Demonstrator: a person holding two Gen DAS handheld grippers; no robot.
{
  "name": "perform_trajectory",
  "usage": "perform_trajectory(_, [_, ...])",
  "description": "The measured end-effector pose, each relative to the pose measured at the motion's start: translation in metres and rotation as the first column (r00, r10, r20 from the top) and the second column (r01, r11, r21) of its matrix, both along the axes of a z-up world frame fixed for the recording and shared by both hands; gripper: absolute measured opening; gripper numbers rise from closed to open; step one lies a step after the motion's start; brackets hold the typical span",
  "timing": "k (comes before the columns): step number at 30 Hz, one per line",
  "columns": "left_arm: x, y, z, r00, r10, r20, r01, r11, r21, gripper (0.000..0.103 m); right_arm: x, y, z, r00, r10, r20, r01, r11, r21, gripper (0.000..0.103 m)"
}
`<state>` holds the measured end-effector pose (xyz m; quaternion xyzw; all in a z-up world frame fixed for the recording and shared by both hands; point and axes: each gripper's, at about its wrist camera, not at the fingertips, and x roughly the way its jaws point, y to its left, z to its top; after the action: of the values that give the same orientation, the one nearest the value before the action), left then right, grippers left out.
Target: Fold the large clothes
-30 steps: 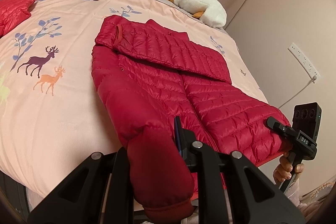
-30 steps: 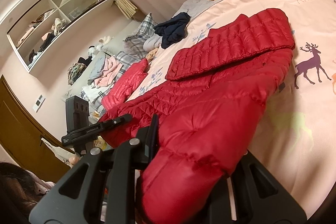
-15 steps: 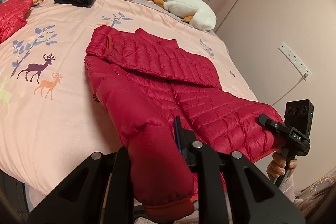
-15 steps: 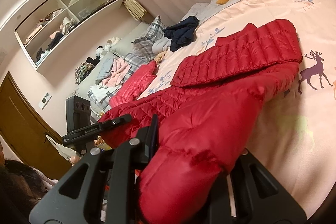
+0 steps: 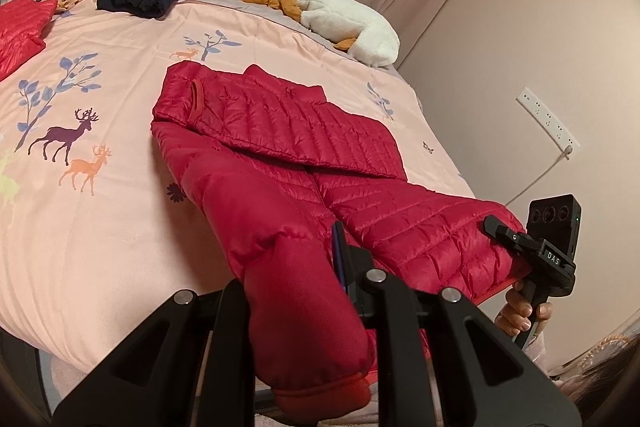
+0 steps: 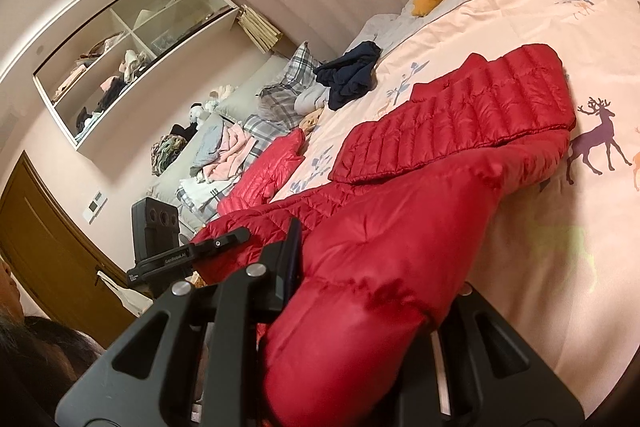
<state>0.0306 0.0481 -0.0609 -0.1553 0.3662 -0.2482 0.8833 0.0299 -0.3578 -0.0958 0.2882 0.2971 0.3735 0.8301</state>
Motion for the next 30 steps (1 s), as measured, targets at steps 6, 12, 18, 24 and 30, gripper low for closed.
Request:
perform_trajectory(6, [0.001,0.002,-0.002,1.000,0.000,-0.010,0.000,1.000,-0.004,0.016,0.000,-0.001,-0.001,1.000,-0.013,-0.013,0.014,1.000,0.015,0.022])
perform_trajectory(12, [0.002,0.005,-0.001,1.000,0.005,-0.016,-0.005,1.000,-0.014,0.016,-0.001,-0.001,0.000,1.000,-0.020,-0.013,0.020,1.000,0.020,0.023])
perform_trajectory(18, [0.004,0.007,0.001,1.000,0.008,-0.019,-0.008,1.000,-0.022,0.016,0.000,-0.004,-0.001,0.999,-0.034,-0.027,0.035,0.999,0.041,0.023])
perform_trajectory(24, [0.009,0.009,0.000,0.999,0.019,-0.027,-0.020,0.999,-0.035,0.016,-0.002,-0.005,-0.002,0.998,-0.050,-0.033,0.052,0.997,0.050,0.023])
perform_trajectory(30, [0.010,0.011,0.002,1.000,0.019,-0.023,-0.020,0.999,-0.039,0.016,-0.002,-0.005,0.000,0.998,-0.058,-0.027,0.060,0.996,0.061,0.023])
